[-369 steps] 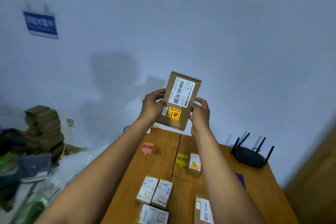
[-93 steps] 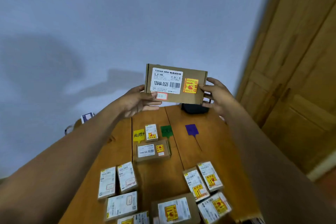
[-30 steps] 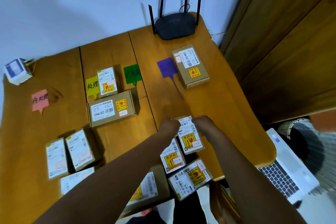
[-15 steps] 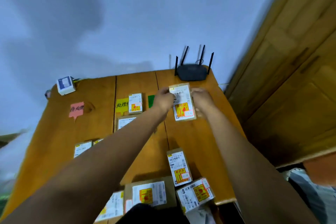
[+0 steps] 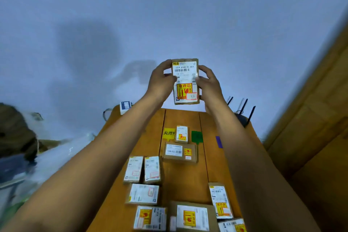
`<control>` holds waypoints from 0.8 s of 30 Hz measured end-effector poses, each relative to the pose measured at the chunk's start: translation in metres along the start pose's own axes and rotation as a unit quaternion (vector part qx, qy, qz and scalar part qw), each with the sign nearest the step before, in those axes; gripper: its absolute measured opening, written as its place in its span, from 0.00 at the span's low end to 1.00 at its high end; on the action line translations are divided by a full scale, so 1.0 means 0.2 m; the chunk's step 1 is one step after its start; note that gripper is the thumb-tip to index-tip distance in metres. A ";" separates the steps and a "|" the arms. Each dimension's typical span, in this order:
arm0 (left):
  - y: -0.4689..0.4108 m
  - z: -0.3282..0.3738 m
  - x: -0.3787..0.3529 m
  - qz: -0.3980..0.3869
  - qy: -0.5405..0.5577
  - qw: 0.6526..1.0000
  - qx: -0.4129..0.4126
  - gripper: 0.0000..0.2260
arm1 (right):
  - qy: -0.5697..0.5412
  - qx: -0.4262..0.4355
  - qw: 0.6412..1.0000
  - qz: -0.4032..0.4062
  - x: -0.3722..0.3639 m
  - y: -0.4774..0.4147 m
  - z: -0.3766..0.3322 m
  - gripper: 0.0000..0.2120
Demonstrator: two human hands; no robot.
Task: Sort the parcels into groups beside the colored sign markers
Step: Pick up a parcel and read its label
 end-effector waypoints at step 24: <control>0.15 -0.06 0.60 -0.037 0.015 0.998 -0.050 0.30 | -0.098 0.063 0.993 -0.029 -0.34 0.20 -0.14 0.14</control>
Point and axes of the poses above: each hand's wrist, its own y-axis away from the middle knuckle, its own x-axis out of the back of the hand, z = x × y, the point moved 1 cm from there along -y, towards the middle knuckle, and after that the axes turned 8 degrees about x, right-handed, at the moved point
